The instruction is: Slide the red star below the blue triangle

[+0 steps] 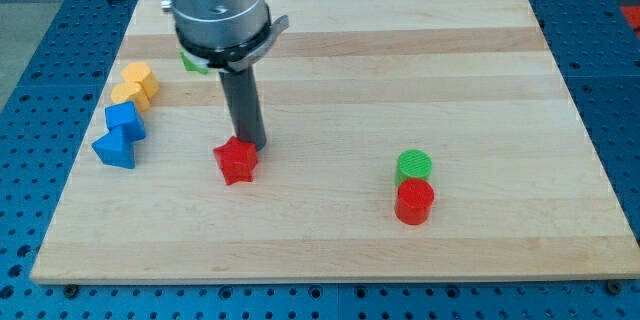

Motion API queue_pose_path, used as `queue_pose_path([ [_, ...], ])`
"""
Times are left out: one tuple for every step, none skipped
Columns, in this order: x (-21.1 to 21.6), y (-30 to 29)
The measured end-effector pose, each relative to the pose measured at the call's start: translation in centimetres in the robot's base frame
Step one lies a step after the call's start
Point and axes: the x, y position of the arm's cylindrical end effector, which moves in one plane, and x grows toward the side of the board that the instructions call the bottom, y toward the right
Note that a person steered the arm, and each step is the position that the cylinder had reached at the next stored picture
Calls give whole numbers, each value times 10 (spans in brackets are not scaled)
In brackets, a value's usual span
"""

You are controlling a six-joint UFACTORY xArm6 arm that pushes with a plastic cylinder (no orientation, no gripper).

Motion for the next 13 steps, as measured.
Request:
queue_pose_path([
  [5,-13],
  [2,1],
  [4,33],
  [18,43],
  [29,27],
  [30,-1],
  [31,-30],
  [37,-57],
  [43,-65],
  [49,-45],
  [59,-39],
  [68,-53],
  [69,-77],
])
